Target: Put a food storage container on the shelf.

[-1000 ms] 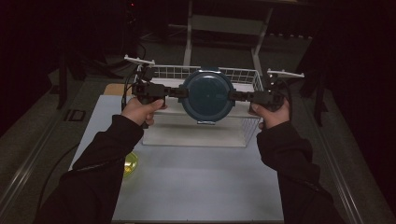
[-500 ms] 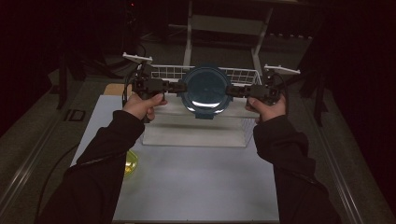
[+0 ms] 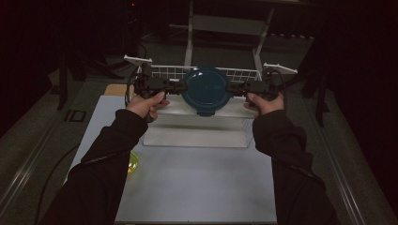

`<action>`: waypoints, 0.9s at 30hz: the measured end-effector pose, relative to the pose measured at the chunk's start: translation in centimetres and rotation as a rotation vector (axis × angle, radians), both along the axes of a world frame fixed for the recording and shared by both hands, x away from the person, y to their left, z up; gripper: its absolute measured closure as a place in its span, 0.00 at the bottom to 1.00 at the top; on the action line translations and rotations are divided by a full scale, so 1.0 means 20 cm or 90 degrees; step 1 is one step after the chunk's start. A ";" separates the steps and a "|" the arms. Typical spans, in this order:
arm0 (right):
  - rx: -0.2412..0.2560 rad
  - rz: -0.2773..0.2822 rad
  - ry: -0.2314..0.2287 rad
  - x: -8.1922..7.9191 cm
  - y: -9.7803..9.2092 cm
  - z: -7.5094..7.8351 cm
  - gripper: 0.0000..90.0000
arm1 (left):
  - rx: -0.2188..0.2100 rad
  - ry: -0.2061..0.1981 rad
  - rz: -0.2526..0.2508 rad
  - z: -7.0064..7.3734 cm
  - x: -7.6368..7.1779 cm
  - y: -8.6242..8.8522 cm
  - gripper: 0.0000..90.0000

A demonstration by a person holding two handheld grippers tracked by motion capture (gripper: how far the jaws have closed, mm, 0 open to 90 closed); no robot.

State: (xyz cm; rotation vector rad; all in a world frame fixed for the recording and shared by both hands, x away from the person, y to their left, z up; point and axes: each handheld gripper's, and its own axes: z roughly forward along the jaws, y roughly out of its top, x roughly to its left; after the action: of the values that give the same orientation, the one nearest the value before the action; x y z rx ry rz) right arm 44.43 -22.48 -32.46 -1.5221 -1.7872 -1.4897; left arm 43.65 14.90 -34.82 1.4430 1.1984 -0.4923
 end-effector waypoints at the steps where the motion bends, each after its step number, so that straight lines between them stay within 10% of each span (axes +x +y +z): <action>1: 0.003 -0.001 0.003 0.01 0.00 0.00 0.61 | -0.006 0.007 0.002 -0.01 0.00 0.00 0.59; 15: -0.027 -0.015 0.003 0.05 0.01 -0.03 0.54 | 0.016 -0.003 0.012 -0.02 0.00 -0.02 0.49; 27: -0.127 -0.037 -0.095 -0.03 -0.02 0.05 0.43 | 0.095 -0.111 0.037 0.05 -0.10 0.00 0.30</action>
State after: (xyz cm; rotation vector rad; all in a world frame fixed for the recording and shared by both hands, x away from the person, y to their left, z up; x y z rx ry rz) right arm 43.82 -22.79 -31.54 -1.6048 -2.0467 -1.5266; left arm 41.73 14.97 -33.84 1.5391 1.1526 -0.2361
